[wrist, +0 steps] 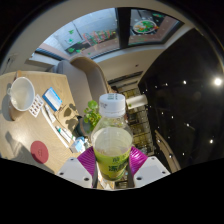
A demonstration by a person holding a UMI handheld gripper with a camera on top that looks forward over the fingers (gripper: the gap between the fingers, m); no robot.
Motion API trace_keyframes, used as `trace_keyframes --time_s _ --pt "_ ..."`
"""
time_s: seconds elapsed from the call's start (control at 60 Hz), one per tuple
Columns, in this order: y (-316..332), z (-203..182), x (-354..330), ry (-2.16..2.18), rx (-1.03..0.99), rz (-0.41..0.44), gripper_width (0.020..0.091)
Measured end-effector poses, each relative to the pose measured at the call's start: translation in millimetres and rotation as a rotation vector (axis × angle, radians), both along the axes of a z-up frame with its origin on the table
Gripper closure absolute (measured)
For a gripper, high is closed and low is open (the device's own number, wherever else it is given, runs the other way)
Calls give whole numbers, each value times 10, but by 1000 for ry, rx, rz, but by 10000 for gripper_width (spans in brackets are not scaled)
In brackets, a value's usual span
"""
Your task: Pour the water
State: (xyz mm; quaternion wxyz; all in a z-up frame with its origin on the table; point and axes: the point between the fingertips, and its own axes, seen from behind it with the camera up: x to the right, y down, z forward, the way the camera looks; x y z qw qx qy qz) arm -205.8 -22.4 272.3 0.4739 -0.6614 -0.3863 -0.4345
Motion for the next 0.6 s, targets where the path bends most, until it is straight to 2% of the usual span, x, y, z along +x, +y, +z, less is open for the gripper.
trace_keyframes --time_s 0.117,0.283,0.45,0.6 --pt "-23 -340 -504 -258 -83 68 696" --pt "19 -738 -702 -596 -171 121 692" --pt "-2 -787 -839 -718 -182 166 692" --pt "-7 -744 -857 -613 -180 171 689"
